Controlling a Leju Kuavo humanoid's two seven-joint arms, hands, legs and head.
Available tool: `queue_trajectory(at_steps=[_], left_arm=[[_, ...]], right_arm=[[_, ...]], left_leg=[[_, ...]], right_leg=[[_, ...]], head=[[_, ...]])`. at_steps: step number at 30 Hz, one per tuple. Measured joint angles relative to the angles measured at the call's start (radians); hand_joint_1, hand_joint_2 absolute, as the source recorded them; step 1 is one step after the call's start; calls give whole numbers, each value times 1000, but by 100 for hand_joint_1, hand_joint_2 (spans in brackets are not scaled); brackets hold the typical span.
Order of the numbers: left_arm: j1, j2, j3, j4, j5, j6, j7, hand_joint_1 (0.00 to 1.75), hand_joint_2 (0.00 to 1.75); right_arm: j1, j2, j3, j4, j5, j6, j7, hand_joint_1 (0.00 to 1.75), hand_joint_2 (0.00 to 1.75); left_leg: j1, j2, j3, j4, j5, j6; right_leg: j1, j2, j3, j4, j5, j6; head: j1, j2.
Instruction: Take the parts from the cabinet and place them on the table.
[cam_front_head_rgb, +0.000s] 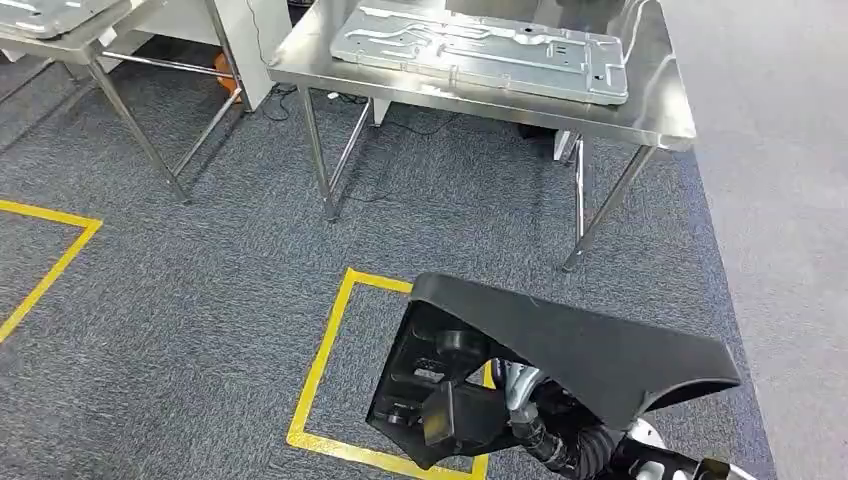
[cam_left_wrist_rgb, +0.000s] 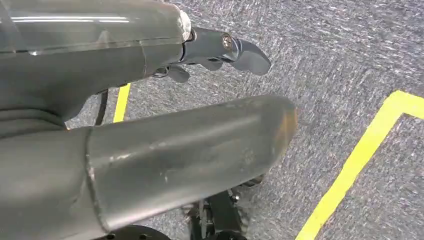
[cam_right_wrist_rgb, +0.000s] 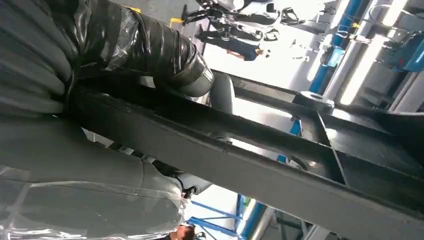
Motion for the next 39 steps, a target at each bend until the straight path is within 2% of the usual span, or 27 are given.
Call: queue_trajectory(at_steps=[1, 2, 4, 5, 6, 9, 11, 12, 14, 15, 16, 17, 18, 20, 21, 24, 26, 27, 30, 31, 32, 33, 35, 36, 37, 38, 39], left_arm=[[0, 0, 0, 0, 0, 0, 0, 0, 0], [0, 0, 0, 0, 0, 0, 0, 0, 0], [-1, 0, 0, 0, -3, -2, -1, 0, 0], [-1, -1, 1, 0, -3, -5, -3, 0, 0], [-2, -2, 1, 0, -3, -10, -6, 0, 0], [-2, -2, 1, 0, -3, -18, -10, 0, 0], [-4, -1, 1, 0, -3, -18, -13, 0, 0], [-4, -1, 1, 0, -3, -18, -15, 0, 0], [-4, -1, 1, 0, -4, -18, -16, 0, 0], [0, 1, 1, 0, -4, -18, -17, 0, 0], [2, 2, 1, 0, -4, -18, -18, 0, 0], [3, 2, 1, 0, -4, -18, -19, 0, 0], [3, 3, 1, 0, -4, -18, -21, 0, 0], [2, 6, 1, 0, -4, -18, -23, 0, 0], [2, 6, 1, 0, -4, -18, -24, 0, 0], [2, 6, 2, 0, -5, -18, -26, 0, 0], [3, 5, 2, 0, -5, -18, -27, 0, 0], [3, 5, 2, 0, -6, -18, -30, 0, 0], [3, 5, 5, 0, -6, -19, -35, 0, 0], [5, 5, 6, 0, -6, -19, -36, 0, 0], [7, 5, 7, 0, -7, -19, -37, 0, 0], [8, 5, 7, 0, -7, -20, -38, 0, 0], [6, 5, 7, 0, -7, -21, -39, 0, 0], [8, 2, 7, 0, -7, -21, -40, 0, 0], [5, -1, 7, 0, -7, -21, -40, 0, 0], [3, -1, 7, 0, -7, -21, -40, 0, 0], [4, -1, 7, 0, -7, -21, -41, 0, 0]], right_arm=[[0, 0, 0, 0, 0, -1, 0, 166, 175], [0, 0, 0, 0, 0, -3, 0, 166, 175], [-2, 0, 0, 0, 0, -4, 0, 166, 175], [-4, 0, 0, 0, 1, -5, 0, 166, 175], [-5, 0, 0, 0, 1, -8, 0, 166, 175], [-5, 0, 0, 0, 5, -9, 0, 166, 175], [-5, 0, 0, -2, 7, -9, 0, 166, 175], [-9, 0, 0, -3, 6, -10, 0, 166, 175], [-10, 0, 0, -2, 7, -11, 0, 166, 175], [-10, 0, 0, -2, 7, -11, 0, 166, 175], [-10, 0, 0, 0, 7, -11, 0, 166, 175], [-9, 0, 0, 0, 7, -14, 0, 166, 175], [-9, 0, 0, 0, 7, -16, 0, 166, 175], [-9, 0, 0, 0, 7, -19, 0, 166, 175], [-10, 0, 0, 0, 7, -21, 0, 166, 175], [-8, 0, 0, 0, 8, -22, 0, 166, 175], [-8, 0, 0, -1, 8, -23, 0, 166, 175], [-10, 0, 0, -3, 8, -23, -1, 166, 175], [-7, 0, 0, -3, 9, -25, -1, 166, 175], [-5, 0, 0, -3, 9, -25, -1, 166, 175], [-4, 0, 0, -3, 9, -26, -1, 166, 175], [-3, 0, 0, -3, 9, -26, -1, 166, 175], [-3, 0, 0, -3, 9, -26, -1, 166, 175], [-2, 0, 0, -3, 10, -26, -1, 166, 175], [-2, 0, 0, -3, 10, -26, -1, 166, 175], [0, 0, 0, -5, 10, -26, -1, 166, 175], [0, 0, 0, -6, 11, -26, -1, 166, 175]], left_leg=[[0, 0, 1, 0, -1, -1], [0, 0, 4, 0, -3, -1], [0, -2, 13, 0, -7, -6], [2, -2, 16, -3, -9, -8], [-4, -2, 15, -1, -12, -13], [3, 1, 18, -13, -10, -33], [2, 1, 24, -5, -16, -43], [0, -1, 1, 46, -47, -43], [0, -2, -87, 215, -126, -44], [0, -2, -129, 288, -149, -46], [0, -2, -154, 324, -147, -47], [0, -2, -150, 302, -117, -47], [0, -2, -122, 235, -68, -46], [0, -2, -37, 54, 22, -42], [-4, -2, -12, 3, 12, -39], [-6, -3, -14, -2, 5, -17], [-1, -4, 5, -6, -3, -3], [0, -4, 9, -6, -4, 1], [0, -3, 20, -6, -19, 3], [0, -4, 28, -6, -26, 2], [0, -5, 39, -6, -34, -1], [0, -5, 53, -6, -44, -3], [0, -5, 85, -12, -62, -9], [4, -4, 98, -24, -67, -11], [1, -9, 108, -34, -73, -20], [2, -7, 123, -47, -86, -28], [-2, -5, 151, -41, -71, -31]], right_leg=[[-3, 0, -10, 12, 10, 1], [-6, 0, 4, -28, 47, 1], [-6, 0, 89, -206, 146, -8], [-2, -2, 132, -297, 183, -19], [6, -3, 144, -323, 168, -25], [13, -2, 139, -327, 167, -36], [1, -4, 163, -360, 181, -45], [3, -4, 169, -364, 178, -53], [7, -6, 171, -359, 171, -63], [11, -6, 172, -359, 170, -65], [12, -4, 174, -359, 168, -66], [13, -2, 179, -358, 164, -64], [13, 0, 186, -357, 159, -61], [12, 0, 201, -353, 145, -54], [19, 0, 204, -349, 135, -46], [17, 3, 203, -332, 136, -29], [13, 1, 201, -312, 123, -21], [12, -1, 179, -269, 105, -13], [-1, -1, 23, -27, 12, 5], [-5, -1, -10, 9, 6, 8], [-7, -1, -21, -1, 19, 9], [-7, -2, -11, -54, 53, 6], [0, -3, 45, -222, 163, -15], [8, -7, 62, -298, 239, -32], [21, -6, 57, -315, 232, -39], [23, 0, 69, -324, 225, -48], [22, 1, 83, -341, 219, -52]], head=[[0, 0], [0, 0], [0, 0], [0, 0], [0, 0], [0, 0], [-1, 0], [-2, 0], [-3, 0], [-2, 0], [-3, 0], [-2, 0], [-2, 0], [-2, 0], [-2, 0], [-2, 0], [-2, 0], [-2, 0], [-2, 0], [-2, 0], [-2, 0], [-2, 0], [-2, 0], [-2, 0], [-2, 0], [-2, 0], [-1, 0]])
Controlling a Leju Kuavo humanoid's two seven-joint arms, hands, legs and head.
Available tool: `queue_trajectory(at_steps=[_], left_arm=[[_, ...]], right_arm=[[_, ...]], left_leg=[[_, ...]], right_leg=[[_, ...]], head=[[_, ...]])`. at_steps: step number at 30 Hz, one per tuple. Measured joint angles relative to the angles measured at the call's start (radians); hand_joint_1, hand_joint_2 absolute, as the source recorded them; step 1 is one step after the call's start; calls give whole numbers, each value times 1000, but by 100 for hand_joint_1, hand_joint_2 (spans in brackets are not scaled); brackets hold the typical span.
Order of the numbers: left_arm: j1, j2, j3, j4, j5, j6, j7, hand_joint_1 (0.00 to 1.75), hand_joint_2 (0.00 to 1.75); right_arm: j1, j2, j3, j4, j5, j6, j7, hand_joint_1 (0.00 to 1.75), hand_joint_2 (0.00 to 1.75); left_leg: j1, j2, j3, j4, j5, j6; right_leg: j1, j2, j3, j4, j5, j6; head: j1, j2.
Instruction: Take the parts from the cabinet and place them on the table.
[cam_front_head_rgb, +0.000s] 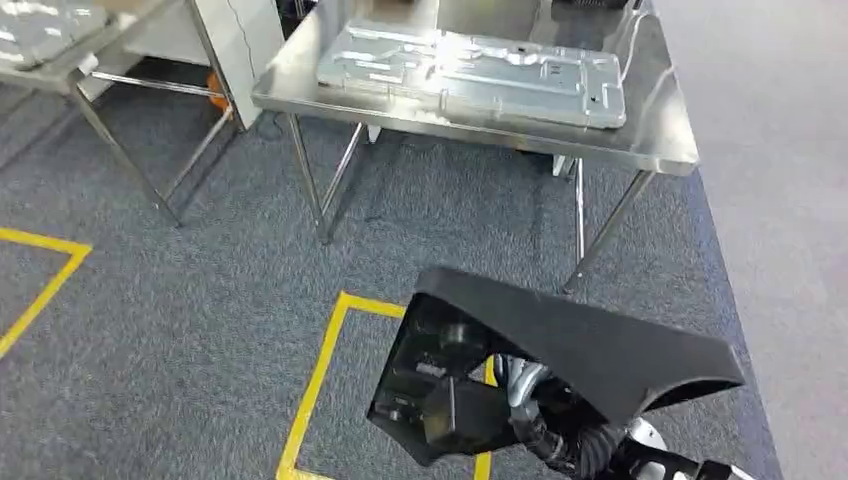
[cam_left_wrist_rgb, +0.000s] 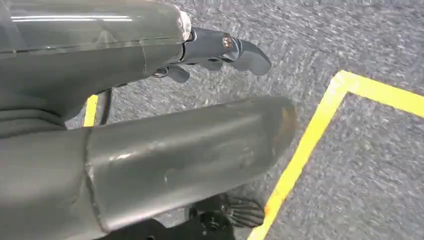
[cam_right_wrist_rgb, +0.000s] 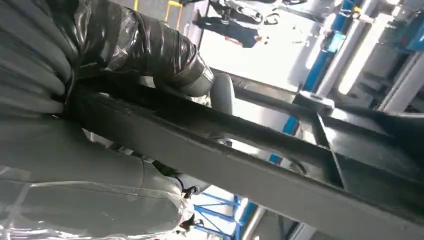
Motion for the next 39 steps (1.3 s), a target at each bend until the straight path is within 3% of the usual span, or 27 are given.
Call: queue_trajectory(at_steps=[1, 2, 3, 4, 6, 7, 8, 9, 10, 11, 12, 15, 17, 18, 19, 21, 22, 23, 24, 27, 31, 32, 33, 34, 37, 38, 39], left_arm=[[0, 0, 0, 0, 0, 0, 0, 0, 0], [-3, 1, 0, 0, 0, 0, 0, 0, 0], [-5, 1, 0, 0, 0, 0, 0, 0, 0], [-10, 1, 0, 0, 0, 0, 0, 0, 0], [-7, 1, 0, 0, -6, -2, 0, 0, 0], [-3, 2, 0, 0, -7, -2, 0, 0, 0], [1, 3, 0, 0, -7, -2, 0, 0, 0], [2, 4, 0, 0, -7, -1, 0, 0, 0], [2, 5, 0, 0, -7, -1, 0, 0, 0], [3, 5, 0, 0, -7, -1, 0, 0, 0], [5, 6, 0, 0, -7, -1, 0, 0, 0], [5, 6, 0, 0, -8, 3, 0, 0, 0], [1, 4, 0, 0, -11, 3, -1, 0, 0], [0, 4, 0, 0, -11, 3, -2, 0, 0], [-1, 5, 1, 0, -11, 4, -2, 0, 0], [-3, 5, 1, 0, -14, 4, -2, 0, 0], [-2, 5, 2, 0, -14, 4, -2, 0, 0], [0, 5, 2, 0, -14, 4, -2, 0, 0], [2, 5, 2, 0, -14, 4, -2, 0, 0], [1, 5, 2, 0, -15, 4, -3, 0, 0], [-2, 1, 6, 0, -17, 4, -4, 0, 0], [-4, 1, 8, 0, -17, 3, -4, 0, 0], [-6, 3, 8, 0, -18, 3, -6, 0, 0], [-7, 3, 8, 0, -18, 3, -10, 0, 0], [-6, 4, 8, 0, -20, 1, -12, 0, 0], [-3, 5, 9, 0, -21, 1, -13, 0, 0], [0, 6, 9, 0, -21, 1, -13, 0, 0]], right_arm=[[-2, 0, 0, 0, 0, 0, 0, 166, 175], [0, 0, 0, -2, 0, 0, 0, 166, 175], [-1, 0, 0, -2, -1, 0, -1, 166, 175], [-2, 0, 0, -2, 0, 0, 0, 166, 175], [0, 0, 0, -2, 0, 0, 0, 166, 175], [0, 0, 0, -2, 0, 0, 0, 166, 175], [1, 0, 0, -2, 0, 0, 0, 166, 175], [2, 0, 0, -2, 0, 0, 0, 166, 175], [3, 0, 0, -2, 0, 0, 0, 166, 175], [3, 0, 0, -2, 0, 0, 0, 166, 175], [3, 0, 0, -2, 0, 0, 0, 166, 175], [2, 0, 0, -1, 3, -1, 0, 166, 175], [2, 0, 0, -3, 3, -2, -1, 166, 175], [1, 0, 0, -3, 4, -2, -1, 166, 175], [-2, 0, 0, -3, 4, -2, -2, 166, 175], [1, 0, 0, -3, 4, -4, -2, 166, 175], [3, 0, 0, -3, 4, -4, -2, 166, 175], [4, 0, 0, -3, 4, -4, -2, 166, 175], [4, 0, 0, -3, 4, -5, -2, 166, 175], [3, 0, 0, -3, 4, -6, -3, 166, 175], [-1, 0, 0, -3, 6, -10, -4, 166, 175], [0, 0, 0, -3, 6, -12, -4, 166, 175], [3, -1, 0, -5, 8, -12, -3, 166, 175], [1, -1, 0, -5, 8, -12, -5, 166, 175], [0, -1, 0, -5, 8, -12, -6, 166, 175], [1, -1, 0, -5, 8, -11, -6, 166, 175], [1, -1, 0, -5, 8, -11, -6, 166, 175]], left_leg=[[0, 1, 6, 1, 13, -11], [1, 0, 2, 18, 2, -12], [0, -1, -10, 65, 1, -12], [1, -1, -56, 148, -7, -10], [-1, -2, -158, 284, -87, -16], [-1, -2, -194, 314, -134, -16], [-1, -2, -213, 308, -154, -18], [-1, -2, -218, 269, -145, -18], [-1, -1, -212, 204, -103, -19], [-1, -1, -199, 127, -32, -17], [0, 0, -191, 54, 71, -18], [-3, 0, -179, 49, 104, 8], [1, -2, -169, 49, 94, 21], [2, -2, -163, 48, 90, 26], [2, -2, -160, 48, 84, 31], [1, -2, -159, 49, 75, 33], [0, -2, -156, 49, 69, 33], [0, -2, -149, 49, 62, 32], [0, -3, -139, 49, 55, 32], [-2, -7, -98, 45, 28, 25], [4, -4, -97, 33, 19, 3], [0, -1, -89, 24, 17, -3], [2, 1, -87, 34, 6, -5], [-1, 0, -105, 74, -8, -7], [-1, -1, -255, 322, -93, -11], [-2, -1, -291, 366, -91, -13], [-2, -1, -302, 361, -63, -12]], right_leg=[[1, 1, 16, -5, -6, -4], [-11, 3, 42, -13, 1, -12], [-9, 0, 54, -14, -4, -14], [-7, -1, 65, -16, -11, -22], [-6, 0, 83, -21, -28, -24], [-6, 3, 95, -21, -39, -24], [-6, 6, 108, -21, -50, -22], [-7, 7, 124, -21, -62, -20], [-8, 7, 140, -21, -75, -17], [-8, 7, 155, -20, -86, -13], [-8, 6, 161, -20, -98, -7], [1, 12, 176, -18, -119, 8], [-2, 11, 188, -17, -139, 14], [-4, 8, 186, 7, -151, 22], [-8, 4, 151, 67, -176, 32], [-18, 1, 37, 242, -237, 45], [-21, 0, -19, 317, -251, 48], [-22, -1, -54, 346, -236, 49], [-23, -1, -62, 321, -192, 47], [-13, 0, 3, 76, 3, 18], [4, -4, 18, 37, -30, -9], [1, -3, 25, 23, -31, -11], [-13, -5, 48, 0, -27, -6], [-13, -4, 60, -11, -31, -12], [-7, -7, 78, -8, -54, -19], [-5, -6, 85, -4, -62, -20], [-3, -5, 93, 0, -72, -20]], head=[[-1, 0], [-2, 0], [0, 0], [-3, 0], [-2, 0], [-2, 0], [-2, 0], [-2, 0], [-2, 0], [-2, 0], [-2, 0], [-2, 0], [-2, 0], [-1, 0], [-2, 0], [-2, 0], [-2, 0], [-2, 0], [-2, 0], [-1, 0], [3, 0], [3, 0], [2, 0], [3, 0], [2, 0], [2, 0], [2, 0]])
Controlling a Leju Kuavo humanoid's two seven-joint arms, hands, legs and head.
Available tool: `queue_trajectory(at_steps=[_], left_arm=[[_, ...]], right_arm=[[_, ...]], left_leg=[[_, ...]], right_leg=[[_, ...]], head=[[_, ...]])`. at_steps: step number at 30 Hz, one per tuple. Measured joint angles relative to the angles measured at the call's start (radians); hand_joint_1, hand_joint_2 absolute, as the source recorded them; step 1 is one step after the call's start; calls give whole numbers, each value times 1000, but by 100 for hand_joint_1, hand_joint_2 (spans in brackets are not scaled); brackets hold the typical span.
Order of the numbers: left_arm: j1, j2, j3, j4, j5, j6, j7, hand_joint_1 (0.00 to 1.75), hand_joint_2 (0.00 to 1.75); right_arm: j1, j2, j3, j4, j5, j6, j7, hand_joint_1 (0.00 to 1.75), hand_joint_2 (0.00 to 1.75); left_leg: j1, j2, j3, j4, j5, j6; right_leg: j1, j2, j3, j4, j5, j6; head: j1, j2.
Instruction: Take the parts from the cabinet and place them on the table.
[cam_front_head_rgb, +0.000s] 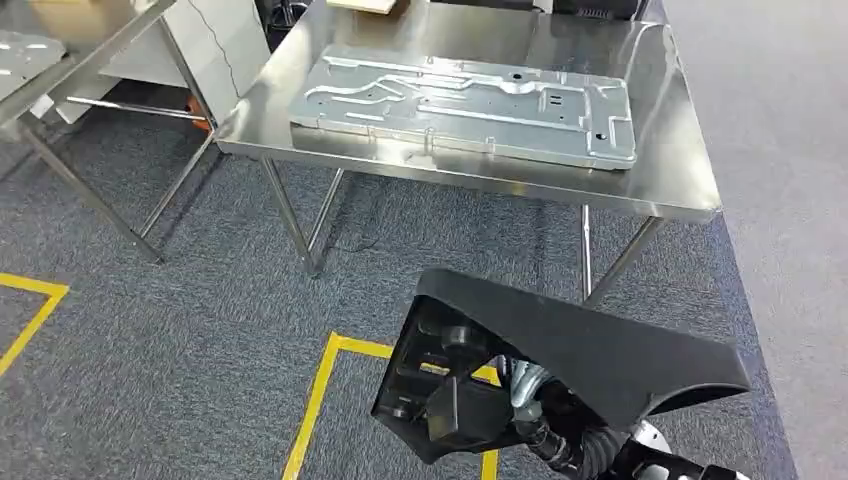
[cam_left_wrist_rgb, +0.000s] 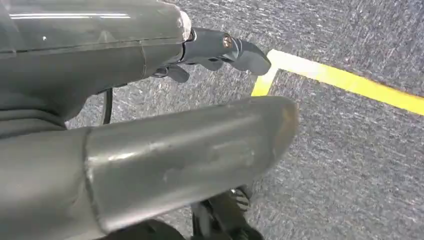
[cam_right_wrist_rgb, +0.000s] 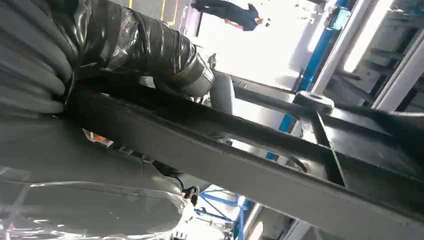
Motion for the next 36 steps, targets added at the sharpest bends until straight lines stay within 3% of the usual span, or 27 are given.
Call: queue_trajectory(at_steps=[1, 3, 4, 5, 6, 8, 10, 13, 14, 15, 16, 18, 19, 20, 21, 22, 23, 25, 26, 28, 29, 30, 31, 32, 34, 35, 36], left_arm=[[1, 1, 0, 0, 0, 0, 0, 0, 0], [1, 2, 1, 0, 0, 0, -2, 0, 0], [1, 5, 2, 0, -2, 0, -3, 0, 0], [0, 5, 2, 0, -4, 0, -3, 0, 0], [-1, 5, 2, 0, -5, 0, -3, 0, 0], [1, 7, 3, 0, -7, 0, -6, 0, 0], [-1, 3, 5, 0, -9, -2, -7, 0, 0], [-2, 3, 6, 0, -10, -3, -8, 0, 0], [-1, 3, 6, 0, -10, -4, -8, 0, 0], [1, 3, 6, 0, -10, -4, -8, 0, 0], [1, 3, 6, 0, -10, -4, -8, 0, 0], [0, 3, 6, 0, -13, -4, -8, 0, 0], [3, 3, 7, 0, -14, -4, -8, 0, 0], [0, 3, 7, 0, -14, -4, -6, 0, 0], [-2, 3, 7, 0, -16, -4, -6, 0, 0], [-2, 3, 7, 0, -18, -4, -6, 0, 0], [-3, 3, 7, 0, -18, -4, -7, 0, 0], [-8, 2, 7, 0, -19, -4, -6, 0, 0], [-12, 2, 7, 0, -20, -6, -7, 0, 0], [-10, 3, 7, 0, -19, -6, -7, 0, 0], [-6, 3, 7, 0, -19, -6, -6, 0, 0], [-4, 4, 7, 0, -19, -6, -6, 0, 0], [-3, 4, 7, 0, -19, -6, -6, 0, 0], [-4, 4, 7, 0, -19, -6, -6, 0, 0], [-5, 6, 7, 0, -19, -6, -7, 0, 0], [-3, 8, 7, 0, -19, -6, -7, 0, 0], [-3, 8, 8, 0, -20, -5, -6, 0, 0]], right_arm=[[0, 0, 0, 0, 0, 0, 0, 166, 175], [0, 0, 0, 0, 0, 0, 0, 166, 175], [0, 0, 0, 0, 0, 0, 0, 166, 175], [-2, 0, 0, 0, 0, -1, -1, 166, 175], [-1, 0, 0, 0, 0, -2, -1, 166, 175], [-1, 0, 0, 0, 1, -2, -1, 166, 175], [-3, 0, 0, -1, 4, -2, -3, 166, 175], [-5, 0, 0, -2, 10, -6, -6, 166, 175], [-6, 0, 0, -2, 11, -7, -7, 166, 175], [-5, 0, 0, -2, 11, -7, -7, 166, 175], [-6, 0, 0, -2, 10, -7, -8, 166, 175], [-9, 0, 1, -2, 8, -7, -8, 166, 175], [-10, 0, 1, -2, 8, -8, -8, 166, 175], [-11, 0, 1, -1, 7, -8, -10, 166, 175], [-15, 0, 2, -2, 8, -8, -9, 166, 175], [-14, 1, 2, -3, 7, -8, -9, 166, 175], [-20, 1, 3, -3, 7, -8, -9, 166, 175], [-24, 5, 3, -8, 6, -8, -10, 166, 175], [-29, 5, 3, -9, 6, -8, -10, 166, 175], [-31, 6, 3, -9, 6, -7, -10, 166, 175], [-30, 6, 3, -9, 6, -8, -9, 166, 175], [-30, 6, 3, -8, 6, -8, -9, 166, 175], [-30, 6, 3, -8, 7, -8, -10, 166, 175], [-30, 6, 3, -9, 8, -10, -10, 166, 175], [-30, 6, 3, -9, 14, -15, -12, 166, 175], [-32, 6, 3, -9, 14, -19, -14, 166, 175], [-31, 6, 3, -9, 15, -22, -16, 166, 175]], left_leg=[[-2, 0, 13, -55, 55, 4], [-10, 0, 76, -229, 172, 23], [-16, 0, 93, -262, 175, 38], [-17, 2, 109, -292, 161, 36], [-19, 2, 108, -293, 152, 37], [-17, -2, 120, -311, 147, 47], [-6, -3, 149, -323, 142, 54], [-5, -4, 168, -325, 121, 56], [-3, -4, 177, -324, 111, 53], [0, -2, 191, -324, 100, 50], [3, -2, 209, -324, 88, 45], [11, 1, 247, -325, 63, 33], [11, 3, 253, -330, 51, 26], [13, 4, 271, -330, 45, 18], [12, 10, 275, -343, 38, 8], [8, 14, 301, -352, 40, 1], [8, 16, 306, -356, 51, -9], [13, 12, 292, -301, 45, -11], [12, 9, 254, -233, 34, -9], [9, 8, 149, -81, -35, -9], [9, 8, 104, -32, -75, -12], [8, 8, 75, -18, -91, -11], [7, 8, 63, -40, -79, -8], [6, 8, 68, -97, -32, -3], [2, 6, 95, -249, 122, 7], [-5, 5, 86, -293, 167, 10], [-6, 4, 90, -287, 134, 16]], right_leg=[[2, 1, 13, 5, -12, 1], [6, 1, 43, 7, -36, 4], [4, 1, 48, 6, -45, 6], [11, 4, 47, 11, -53, 15], [7, 3, 46, 5, -53, 20], [7, 3, 57, 12, -49, 29], [4, 3, 38, 69, -63, 41], [-19, 3, -108, 283, -140, 67], [-25, 2, -149, 325, -160, 71], [-30, 1, -167, 321, -152, 76], [-35, 0, -165, 280, -119, 79], [-37, -9, -129, 133, -4, 81], [-36, -30, -119, 57, 85, 75], [-27, -38, -128, 62, 67, 72], [-18, -35, -122, 53, 62, 57], [-18, -27, -115, 38, 68, 47], [-18, -20, -103, 35, 63, 39], [-25, -11, -71, 22, 56, 25], [-23, -8, -64, 21, 49, 16], [-18, 2, -50, 21, 33, 6], [-15, 9, -41, 21, 25, 4], [-12, 17, -29, 21, 16, 4], [-10, 18, -14, 20, 5, 3], [-9, 22, 4, 20, -6, 5], [-8, 23, 30, 18, -29, 9], [-3, 25, 41, 25, -37, 15], [-1, 32, 39, 20, -48, 22]], head=[[0, 0], [0, 0], [0, 0], [0, 0], [0, 0], [0, 0], [0, 0], [0, 0], [0, 0], [0, 0], [0, 0], [0, 0], [0, 0], [-1, 0], [2, 0], [1, 0], [1, 0], [1, 0], [1, 0], [1, 0], [1, 0], [1, 0], [1, 0], [1, 0], [1, 0], [1, 0], [1, 0]])
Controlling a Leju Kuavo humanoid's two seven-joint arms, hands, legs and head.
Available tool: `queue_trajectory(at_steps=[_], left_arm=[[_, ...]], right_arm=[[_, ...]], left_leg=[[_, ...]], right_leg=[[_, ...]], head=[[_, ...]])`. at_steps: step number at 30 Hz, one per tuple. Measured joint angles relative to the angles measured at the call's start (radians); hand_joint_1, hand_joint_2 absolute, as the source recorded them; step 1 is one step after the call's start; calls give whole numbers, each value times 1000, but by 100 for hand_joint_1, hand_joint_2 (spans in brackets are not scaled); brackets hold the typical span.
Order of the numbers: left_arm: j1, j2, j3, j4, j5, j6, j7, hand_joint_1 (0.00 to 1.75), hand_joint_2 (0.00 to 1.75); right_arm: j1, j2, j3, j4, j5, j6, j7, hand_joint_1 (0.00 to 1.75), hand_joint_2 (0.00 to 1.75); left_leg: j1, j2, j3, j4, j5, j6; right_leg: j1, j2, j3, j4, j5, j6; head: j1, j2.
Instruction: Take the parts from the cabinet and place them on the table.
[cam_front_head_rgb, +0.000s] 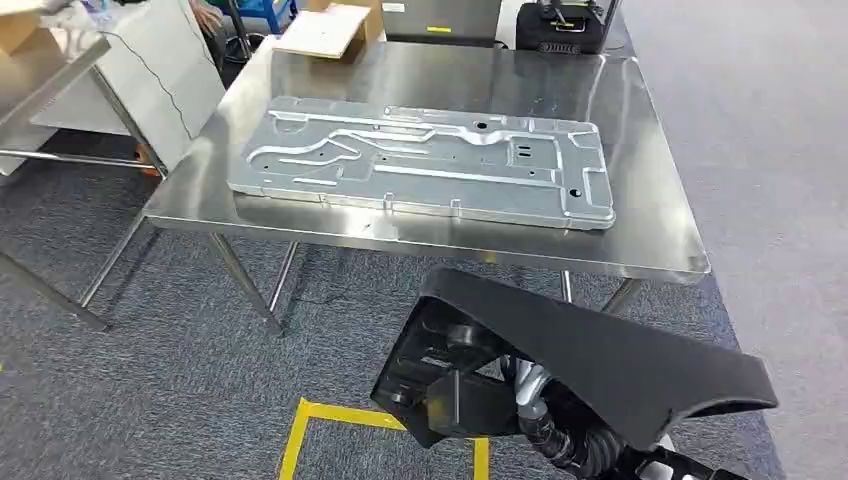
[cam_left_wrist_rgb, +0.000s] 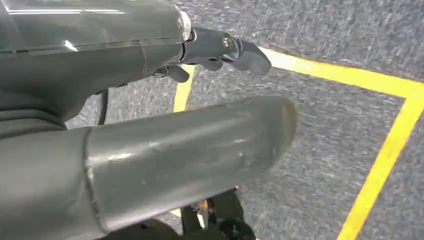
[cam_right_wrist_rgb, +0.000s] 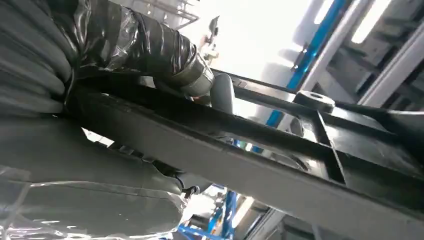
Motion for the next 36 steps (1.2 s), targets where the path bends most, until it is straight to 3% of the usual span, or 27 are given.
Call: queue_trajectory(at_steps=[1, 3, 4, 5, 8, 9, 10, 11, 13, 14, 15, 17, 18, 20, 23, 24, 25, 26, 27, 28, 29, 30, 32, 33, 34, 35, 36], left_arm=[[2, 0, 0, 0, 1, 0, -1, 0, 0], [-1, 0, 0, 0, 1, 0, -3, 0, 0], [-3, -1, 0, 0, 1, -1, -3, 0, 0], [-4, -1, 0, 0, 1, -1, -3, 0, 0], [-5, 0, 1, 0, 1, -1, -5, 0, 0], [-4, 0, 1, 0, 1, -1, -5, 0, 0], [-3, 0, 1, 0, 1, -1, -5, 0, 0], [-3, 0, 1, 0, 1, -1, -5, 0, 0], [-4, 0, 1, 0, 1, -1, -6, 0, 0], [-2, -1, 2, 1, 1, -2, -6, 0, 0], [-6, -1, 2, 0, 0, -2, -6, 0, 0], [-7, -2, 2, 1, 0, -2, -6, 0, 0], [-7, -1, 2, 0, 0, -2, -6, 0, 0], [-9, 1, 2, 0, -1, -2, -6, 0, 0], [-11, 2, 2, 0, -8, -2, -6, 0, 0], [-9, 3, 2, 0, -8, -2, -6, 0, 0], [-7, 3, 2, 0, -8, -2, -6, 0, 0], [-7, 3, 2, 0, -8, -2, -6, 0, 0], [-7, 3, 2, 0, -8, -2, -6, 0, 0], [-6, 3, 2, 0, -8, -2, -6, 0, 0], [-5, 5, 2, 0, -8, -2, -6, 0, 0], [-6, 6, 2, 1, -8, -2, -6, 0, 0], [-1, 11, 2, 0, -8, -2, -6, 0, 0], [-2, 12, 2, 0, -8, -2, -6, 0, 0], [-7, 8, 2, 0, -10, -2, -6, 0, 0], [-10, 9, 2, 0, -10, -3, -8, 0, 0], [-11, 9, 2, 0, -10, -3, -10, 0, 0]], right_arm=[[0, 0, 0, -2, 1, -1, 1, 166, 175], [-1, 0, 0, -8, 2, -1, -1, 166, 175], [-1, 0, 0, -10, 2, -1, -1, 166, 175], [-3, 0, 0, -13, 3, -1, -2, 166, 175], [-2, 0, 0, -14, 5, -2, -3, 166, 175], [-2, 0, 0, -14, 6, -2, -3, 166, 175], [-2, -1, 0, -14, 6, -2, -3, 166, 175], [-2, -1, 0, -14, 8, -2, -3, 166, 175], [-2, -1, 0, -16, 8, -3, -3, 166, 175], [-1, -1, 0, -16, 9, -3, -3, 166, 175], [0, -1, 0, -16, 10, -5, -6, 166, 175], [2, -1, 0, -20, 13, -6, -10, 166, 175], [0, -1, 1, -22, 14, -6, -11, 166, 175], [-1, -1, 1, -27, 13, -8, -12, 166, 175], [-2, -1, 0, -27, 10, -3, -14, 166, 175], [-2, -1, 0, -28, 8, -2, -17, 166, 175], [-1, -1, 0, -29, 8, -2, -19, 166, 175], [0, -1, 0, -32, 8, -2, -19, 166, 175], [0, -1, 0, -35, 8, -2, -21, 166, 175], [-1, -1, 0, -39, 8, -2, -23, 166, 175], [-1, -1, 0, -40, 8, -2, -24, 166, 175], [-2, -1, 0, -40, 8, -2, -25, 166, 175], [1, 0, 1, -42, 8, -2, -28, 166, 175], [0, -1, 1, -45, 8, -2, -31, 166, 175], [0, -1, 1, -53, 9, -2, -31, 166, 175], [-2, -1, 1, -57, 10, -3, -34, 166, 175], [-7, -1, 1, -63, 15, -4, -40, 166, 175]], left_leg=[[0, 0, 8, -7, 24, 3], [6, -1, 22, -9, 21, 15], [7, -1, 31, -11, 20, 21], [7, -1, 36, -11, 16, 25], [7, 0, 50, -11, -1, 28], [8, 0, 59, -11, -10, 27], [9, -1, 70, -11, -18, 25], [10, -2, 84, -11, -28, 23], [10, -3, 119, -18, -48, 16], [10, -6, 133, -24, -53, 12], [8, -10, 137, -33, -60, 2], [6, -8, 155, -29, -58, -11], [4, -9, 164, -33, -54, -20], [9, -8, 152, 12, -86, -20], [7, -8, 24, 226, -189, -27], [7, -8, -10, 264, -199, -27], [7, -8, -22, 256, -183, -26], [6, -8, -16, 211, -139, -25], [5, -10, 4, 133, -72, -20], [1, -16, 30, 39, 5, -9], [-1, -28, 42, -4, 28, -2], [-5, -29, 35, -19, -21, -3], [-8, -28, 45, -17, 7, 6], [-7, -26, 47, -21, 8, 9], [9, -19, 55, -34, 16, 14], [8, -15, 62, -39, 15, 18], [9, -9, 65, -39, 11, 24]], right_leg=[[1, 0, 8, -1, -8, 6], [0, -1, 15, 13, -12, 14], [-4, -11, 13, 30, -22, 22], [-6, -20, -9, 76, -48, 29], [-18, -24, -160, 309, -143, 44], [-21, -26, -192, 337, -147, 47], [-22, -27, -201, 320, -129, 47], [-23, -28, -196, 271, -88, 44], [-22, -29, -159, 113, 49, 30], [-14, -33, -158, 52, 111, 20], [-6, -30, -165, 44, 83, 13], [-7, -24, -151, 21, 108, 0], [-9, -24, -139, 19, 107, -5], [-12, -25, -111, 8, 103, -18], [-5, -21, -98, 7, 89, -29], [-3, -16, -93, 8, 83, -30], [-1, -11, -85, 8, 77, -30], [1, -7, -75, 8, 71, -29], [2, -3, -64, 8, 63, -29], [3, 1, -51, 7, 56, -27], [1, 3, -48, 5, 51, -25], [4, 12, -50, 11, 48, -21], [2, 20, -53, 12, 39, -7], [2, 23, -51, 9, 39, -4], [9, 24, -49, 12, 31, 2], [7, 4, -54, 35, 17, 9], [2, -10, -90, 100, -18, 17]], head=[[0, 0], [-1, 0], [0, 0], [0, 0], [0, 0], [0, 0], [0, 0], [0, 0], [0, 0], [0, 0], [0, 0], [-1, 0], [0, 0], [0, 0], [-1, 0], [-1, 0], [-1, 0], [-1, 0], [-1, 0], [-1, 0], [0, 0], [0, 0], [-1, 0], [-1, 0], [-3, 0], [0, 0], [-1, 0]])
